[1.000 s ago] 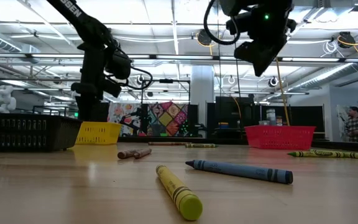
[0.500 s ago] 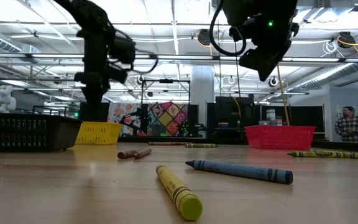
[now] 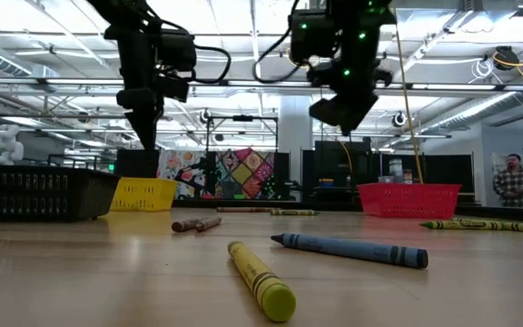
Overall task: Sort crayons
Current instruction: Put the brown crayon into the red bin
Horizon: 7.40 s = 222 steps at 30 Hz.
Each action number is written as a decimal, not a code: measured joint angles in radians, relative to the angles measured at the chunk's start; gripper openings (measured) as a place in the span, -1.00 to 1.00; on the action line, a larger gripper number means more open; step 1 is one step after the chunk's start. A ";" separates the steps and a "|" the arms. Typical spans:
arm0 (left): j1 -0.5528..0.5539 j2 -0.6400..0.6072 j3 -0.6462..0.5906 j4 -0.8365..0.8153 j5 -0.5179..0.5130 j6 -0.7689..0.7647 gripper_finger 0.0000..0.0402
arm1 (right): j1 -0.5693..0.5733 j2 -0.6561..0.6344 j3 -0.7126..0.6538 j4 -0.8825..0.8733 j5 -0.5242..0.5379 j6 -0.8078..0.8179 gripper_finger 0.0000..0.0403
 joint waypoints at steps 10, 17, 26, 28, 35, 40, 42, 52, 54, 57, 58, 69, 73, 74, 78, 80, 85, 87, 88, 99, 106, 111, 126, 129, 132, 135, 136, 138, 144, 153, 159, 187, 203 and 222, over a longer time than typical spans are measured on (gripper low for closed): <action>0.000 0.000 0.000 0.001 0.000 -0.006 -0.71 | -0.148 0.001 0.017 0.294 -0.569 -0.463 -0.51; 0.000 0.000 0.000 0.002 0.000 -0.017 -0.71 | -0.164 0.002 0.022 0.490 -0.684 -0.626 -0.51; 0.000 0.000 0.000 0.018 0.000 -0.060 -0.71 | -0.167 0.026 0.022 0.631 -0.789 -0.878 -0.51; 0.000 0.000 0.000 0.018 0.000 -0.060 -0.71 | -0.170 0.034 0.022 0.661 -0.800 -0.961 -0.51; -0.001 0.000 0.000 -0.011 0.000 -0.046 -0.71 | -0.192 0.097 0.022 0.746 -0.954 -1.223 -0.51; -0.001 -0.029 -0.001 -0.053 -0.002 -0.034 -0.71 | -0.220 0.159 0.022 0.842 -0.946 -1.223 -0.51; -0.001 -0.052 -0.001 -0.077 -0.003 -0.054 -0.71 | -0.229 0.176 0.022 0.881 -0.946 -1.223 -0.51; -0.015 -0.138 -0.001 -0.067 -0.004 -0.086 -0.71 | -0.293 0.223 0.022 0.869 -0.971 -1.194 -0.51; -0.017 -0.140 -0.001 -0.051 -0.004 -0.086 -0.71 | -0.316 0.223 0.022 0.863 -0.970 -1.163 -0.51; -0.018 -0.139 -0.001 -0.032 -0.004 -0.086 -0.71 | -0.355 0.223 0.022 0.828 -0.970 -1.124 -0.51; -0.018 -0.139 -0.001 -0.019 -0.004 -0.086 -0.71 | -0.369 0.223 0.022 0.811 -0.970 -1.109 -0.51; -0.018 -0.139 -0.001 0.041 -0.004 -0.086 -0.71 | -0.420 0.269 0.024 0.773 -1.074 -1.091 -0.51; -0.018 -0.139 -0.001 0.042 -0.004 -0.087 -0.71 | -0.401 0.278 0.032 0.754 -1.072 -1.091 -0.51; -0.018 -0.139 -0.001 0.047 -0.004 -0.087 -0.71 | -0.397 0.284 0.051 0.732 -1.067 -1.087 -0.51; -0.018 -0.139 -0.001 0.069 -0.004 -0.087 -0.71 | -0.375 0.328 0.204 0.621 -0.960 -1.089 -0.51; -0.018 -0.139 -0.001 0.079 -0.004 -0.089 -0.71 | -0.372 0.353 0.317 0.531 -0.970 -1.090 -0.51; -0.018 -0.139 -0.001 0.078 -0.004 -0.090 -0.71 | -0.376 0.408 0.490 0.334 -0.996 -1.086 -0.51; -0.018 -0.139 -0.001 0.077 -0.004 -0.088 -0.71 | -0.382 0.422 0.495 0.301 -0.997 -1.080 -0.51; -0.018 -0.139 -0.001 0.077 -0.004 -0.086 -0.71 | -0.382 0.430 0.494 0.288 -0.996 -1.071 -0.51; -0.018 -0.139 -0.001 0.077 -0.004 -0.085 -0.71 | -0.377 0.493 0.467 0.278 -0.996 -1.089 -0.51; -0.018 -0.139 -0.001 0.077 -0.004 -0.084 -0.71 | -0.380 0.501 0.467 0.243 -0.995 -1.105 -0.51; -0.018 -0.138 -0.001 0.077 -0.004 -0.084 -0.71 | -0.382 0.513 0.465 0.239 -0.994 -1.111 -0.51; -0.018 -0.138 0.000 0.079 -0.004 -0.087 -0.71 | -0.384 0.511 0.466 0.318 -1.028 -1.095 -0.51; -0.018 -0.138 0.000 0.080 -0.004 -0.087 -0.71 | -0.384 0.511 0.466 0.315 -1.036 -1.090 -0.51; -0.018 -0.138 0.000 0.080 -0.004 -0.087 -0.71 | -0.384 0.511 0.466 0.297 -1.024 -1.087 -0.51; -0.018 -0.138 0.000 0.080 -0.004 -0.087 -0.71 | -0.384 0.518 0.466 0.288 -1.020 -1.087 -0.51; -0.018 -0.138 0.000 0.080 -0.004 -0.087 -0.71 | -0.384 0.518 0.466 0.288 -1.013 -1.087 -0.51; -0.018 -0.138 0.000 0.080 -0.004 -0.087 -0.71 | -0.384 0.518 0.466 0.307 -0.989 -1.090 -0.51; -0.018 -0.138 0.000 0.080 -0.004 -0.088 -0.71 | -0.385 0.532 0.467 0.329 -0.995 -1.087 -0.51; -0.018 -0.137 0.000 0.081 -0.003 -0.086 -0.71 | -0.387 0.572 0.467 0.309 -0.993 -1.088 -0.51; -0.018 -0.137 0.000 0.082 -0.003 -0.086 -0.71 | -0.389 0.572 0.467 0.286 -0.995 -1.090 -0.53; -0.018 -0.137 0.000 0.081 -0.003 -0.085 -0.71 | -0.390 0.550 0.465 0.207 -0.940 -0.995 -1.00; -0.018 -0.137 0.000 0.081 -0.003 -0.085 -0.71 | -0.394 0.337 0.466 0.028 -0.937 -0.922 -1.00; -0.018 -0.138 0.000 0.042 -0.004 -0.084 -0.71 | -0.468 0.213 0.466 -0.342 -0.936 -0.817 -1.00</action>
